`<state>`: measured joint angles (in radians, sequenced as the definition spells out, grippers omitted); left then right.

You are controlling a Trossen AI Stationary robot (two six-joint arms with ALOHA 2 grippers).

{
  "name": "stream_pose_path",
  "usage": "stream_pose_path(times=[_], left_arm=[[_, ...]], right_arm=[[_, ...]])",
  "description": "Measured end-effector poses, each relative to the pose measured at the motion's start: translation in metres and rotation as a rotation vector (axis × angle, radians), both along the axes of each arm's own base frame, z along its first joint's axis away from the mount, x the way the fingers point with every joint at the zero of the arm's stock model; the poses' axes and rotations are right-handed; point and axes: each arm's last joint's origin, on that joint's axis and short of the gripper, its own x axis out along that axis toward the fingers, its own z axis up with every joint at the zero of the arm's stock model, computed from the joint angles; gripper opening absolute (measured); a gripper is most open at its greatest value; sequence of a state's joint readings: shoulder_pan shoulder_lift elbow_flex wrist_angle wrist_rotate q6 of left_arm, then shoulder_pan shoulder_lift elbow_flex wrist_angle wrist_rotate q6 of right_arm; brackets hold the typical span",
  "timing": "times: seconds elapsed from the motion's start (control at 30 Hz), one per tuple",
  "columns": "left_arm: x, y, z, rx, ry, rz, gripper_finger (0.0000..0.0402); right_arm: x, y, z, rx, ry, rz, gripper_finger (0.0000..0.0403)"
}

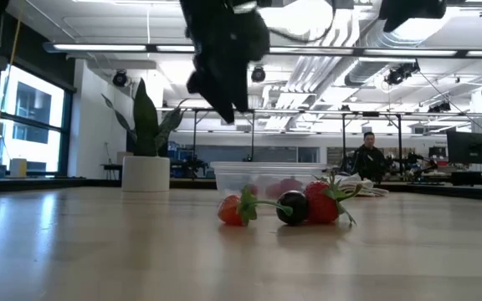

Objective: Pick and placing Produce into tupperware
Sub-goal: Put the strawberry into the transparent bin

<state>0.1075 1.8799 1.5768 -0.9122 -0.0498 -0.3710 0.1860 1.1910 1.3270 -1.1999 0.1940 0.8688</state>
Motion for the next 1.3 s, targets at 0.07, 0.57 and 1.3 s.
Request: stream_pose_path(times=[0.07,0.57,1.3], left_arm=[[-0.005,-0.012,0.006,0.009,0.02,-0.022,0.0234],[-0.041,-0.065,0.026,0.135,0.191,-0.02,0.0234],[-0.141,-0.09,0.108,0.304,0.098,0.104,0.0234]], right_arm=[[0.011,0.003,-0.008,0.015,0.046,0.025,0.0108],[0.099,0.055,-0.09,0.132,0.2,0.135,0.0108],[0.096,0.061,-0.077,0.066,0.053,-0.076,0.0108]])
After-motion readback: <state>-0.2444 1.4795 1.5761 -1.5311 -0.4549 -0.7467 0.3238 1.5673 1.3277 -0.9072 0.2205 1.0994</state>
